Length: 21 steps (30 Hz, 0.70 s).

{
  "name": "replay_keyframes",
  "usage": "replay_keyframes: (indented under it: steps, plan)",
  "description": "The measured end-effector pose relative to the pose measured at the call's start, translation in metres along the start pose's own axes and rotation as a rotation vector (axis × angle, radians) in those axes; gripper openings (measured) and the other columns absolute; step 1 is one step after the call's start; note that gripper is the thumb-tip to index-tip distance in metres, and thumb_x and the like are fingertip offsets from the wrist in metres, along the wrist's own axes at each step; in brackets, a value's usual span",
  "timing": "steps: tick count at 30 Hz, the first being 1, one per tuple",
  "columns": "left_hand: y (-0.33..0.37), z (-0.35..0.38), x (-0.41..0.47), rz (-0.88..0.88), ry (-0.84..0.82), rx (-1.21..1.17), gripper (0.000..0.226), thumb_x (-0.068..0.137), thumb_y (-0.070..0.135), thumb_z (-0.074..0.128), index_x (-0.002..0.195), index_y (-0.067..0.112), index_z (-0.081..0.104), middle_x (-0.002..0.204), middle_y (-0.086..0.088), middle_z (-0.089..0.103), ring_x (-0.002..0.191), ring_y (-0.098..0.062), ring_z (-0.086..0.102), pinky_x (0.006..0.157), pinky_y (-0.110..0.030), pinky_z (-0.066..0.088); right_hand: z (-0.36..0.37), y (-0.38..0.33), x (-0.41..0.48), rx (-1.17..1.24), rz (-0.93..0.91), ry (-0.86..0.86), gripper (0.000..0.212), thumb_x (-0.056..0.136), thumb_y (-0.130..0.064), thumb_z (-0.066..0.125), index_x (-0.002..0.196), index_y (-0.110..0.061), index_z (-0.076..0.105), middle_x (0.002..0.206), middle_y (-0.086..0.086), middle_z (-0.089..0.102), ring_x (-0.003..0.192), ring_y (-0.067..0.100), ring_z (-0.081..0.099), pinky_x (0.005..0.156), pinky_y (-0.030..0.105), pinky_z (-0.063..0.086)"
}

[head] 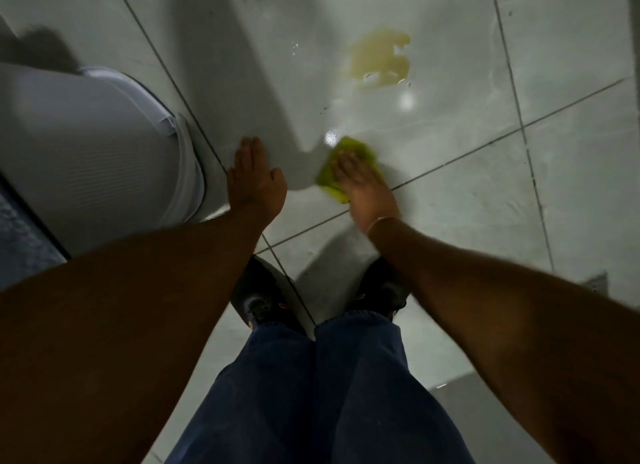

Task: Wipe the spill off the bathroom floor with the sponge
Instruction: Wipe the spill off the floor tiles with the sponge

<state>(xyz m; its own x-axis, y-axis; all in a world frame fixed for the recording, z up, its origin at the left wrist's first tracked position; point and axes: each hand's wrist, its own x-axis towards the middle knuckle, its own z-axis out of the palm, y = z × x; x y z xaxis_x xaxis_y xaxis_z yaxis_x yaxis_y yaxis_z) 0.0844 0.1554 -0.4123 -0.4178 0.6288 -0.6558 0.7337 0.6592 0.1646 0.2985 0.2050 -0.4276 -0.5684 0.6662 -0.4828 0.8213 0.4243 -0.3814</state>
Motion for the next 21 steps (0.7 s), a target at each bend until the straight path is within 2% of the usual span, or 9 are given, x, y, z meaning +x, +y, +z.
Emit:
replay_keyframes:
  steps: [2, 5, 8, 10, 12, 15, 17, 19, 21]
  plan:
    - [-0.002, 0.003, 0.000, 0.006, -0.014, -0.007, 0.069, 0.100, 0.024, 0.039, 0.162, 0.008, 0.014, 0.171, -0.012, 0.012, 0.156, -0.031, 0.018, 0.124, -0.049, 0.022, -0.023, 0.034, 0.007, 0.043, 0.203, 0.095, 0.076, 0.090, 0.009, 0.044, 0.161, -0.014, 0.025, 0.170, 0.010, 0.016, 0.158, 0.030, 0.015, 0.129, 0.038, 0.015]
    - [-0.004, 0.008, -0.002, 0.022, -0.028, 0.003, 0.069, 0.100, 0.024, 0.039, 0.162, 0.008, 0.014, 0.171, -0.013, 0.011, 0.157, -0.031, 0.017, 0.123, -0.048, 0.023, -0.066, 0.076, 0.051, 0.126, 0.500, 0.226, 0.073, 0.091, -0.003, 0.052, 0.159, -0.004, 0.025, 0.167, 0.020, 0.020, 0.156, 0.036, 0.018, 0.128, 0.046, 0.019]
    - [-0.004, 0.008, -0.002, 0.022, -0.028, 0.007, 0.070, 0.100, 0.024, 0.039, 0.163, 0.009, 0.012, 0.172, -0.012, 0.009, 0.157, -0.029, 0.016, 0.124, -0.047, 0.022, -0.093, 0.091, 0.101, 0.141, 0.644, 0.179, 0.084, 0.087, -0.013, 0.060, 0.159, -0.002, 0.019, 0.168, 0.023, 0.014, 0.155, 0.043, 0.014, 0.129, 0.042, 0.008]
    - [-0.005, 0.003, 0.001, 0.006, -0.033, -0.015, 0.067, 0.101, 0.024, 0.039, 0.162, 0.011, 0.016, 0.171, -0.010, 0.012, 0.155, -0.029, 0.023, 0.123, -0.045, 0.024, -0.087, 0.069, 0.112, 0.119, 0.599, 0.163, 0.082, 0.087, -0.013, 0.056, 0.159, -0.002, 0.019, 0.168, 0.023, 0.013, 0.155, 0.044, 0.013, 0.128, 0.039, 0.007]
    - [-0.007, -0.003, 0.005, -0.003, -0.037, -0.038, 0.064, 0.102, 0.025, 0.038, 0.162, 0.012, 0.021, 0.171, -0.008, 0.017, 0.151, -0.031, 0.031, 0.123, -0.043, 0.026, -0.062, 0.035, 0.101, 0.044, 0.420, 0.162, 0.075, 0.090, -0.008, 0.048, 0.160, -0.004, 0.020, 0.169, 0.021, 0.013, 0.156, 0.041, 0.013, 0.129, 0.039, 0.008]
    - [-0.007, -0.009, 0.012, -0.018, -0.030, -0.076, 0.059, 0.103, 0.025, 0.037, 0.160, 0.014, 0.026, 0.169, -0.009, 0.023, 0.147, -0.033, 0.038, 0.122, -0.040, 0.029, -0.027, 0.008, 0.067, -0.119, 0.054, -0.005, 0.067, 0.100, -0.003, 0.033, 0.162, -0.012, 0.009, 0.172, 0.011, 0.004, 0.159, 0.033, 0.005, 0.129, 0.041, 0.014]
    - [-0.006, -0.009, 0.015, -0.042, -0.033, -0.121, 0.059, 0.102, 0.024, 0.038, 0.160, 0.014, 0.028, 0.168, -0.009, 0.025, 0.149, -0.032, 0.035, 0.124, -0.040, 0.028, -0.025, 0.019, 0.050, -0.162, -0.061, -0.059, 0.069, 0.099, -0.005, 0.035, 0.163, -0.018, 0.013, 0.172, 0.004, 0.005, 0.160, 0.027, 0.005, 0.127, 0.042, 0.019]
    - [-0.004, -0.006, 0.015, -0.059, -0.054, -0.142, 0.062, 0.100, 0.026, 0.040, 0.160, 0.016, 0.027, 0.169, -0.006, 0.023, 0.151, -0.031, 0.032, 0.126, -0.041, 0.025, -0.036, 0.039, 0.047, -0.166, -0.056, -0.030, 0.072, 0.095, -0.004, 0.040, 0.162, -0.022, 0.019, 0.172, 0.002, 0.010, 0.159, 0.026, 0.011, 0.124, 0.042, 0.025]
    - [-0.004, -0.003, 0.013, -0.063, -0.069, -0.142, 0.064, 0.098, 0.029, 0.043, 0.159, 0.018, 0.028, 0.170, -0.004, 0.021, 0.149, -0.033, 0.034, 0.125, -0.042, 0.025, -0.057, 0.055, 0.058, -0.094, 0.149, 0.071, 0.076, 0.091, -0.003, 0.048, 0.161, -0.019, 0.024, 0.171, 0.007, 0.016, 0.157, 0.030, 0.021, 0.123, 0.042, 0.029]
